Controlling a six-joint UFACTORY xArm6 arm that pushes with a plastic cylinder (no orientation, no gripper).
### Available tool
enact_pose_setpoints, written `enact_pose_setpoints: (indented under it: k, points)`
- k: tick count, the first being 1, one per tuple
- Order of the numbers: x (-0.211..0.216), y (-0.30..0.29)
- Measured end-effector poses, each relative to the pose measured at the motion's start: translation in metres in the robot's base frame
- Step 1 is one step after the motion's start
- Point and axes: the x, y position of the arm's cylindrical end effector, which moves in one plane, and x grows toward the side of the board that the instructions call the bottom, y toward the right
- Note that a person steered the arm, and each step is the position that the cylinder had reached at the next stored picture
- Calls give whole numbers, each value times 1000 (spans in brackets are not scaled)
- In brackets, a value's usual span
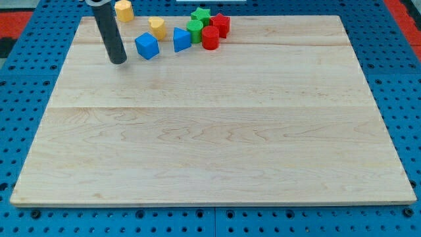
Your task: Move your arm to the top left
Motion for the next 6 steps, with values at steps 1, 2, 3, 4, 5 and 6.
enact_pose_setpoints:
  k: [1, 2, 3, 4, 5, 6]
  points:
    - [-33, 6]
    - [-49, 7]
    - [-51, -15]
    - [-79, -79]
    - [-128, -107]
    - [-130, -103]
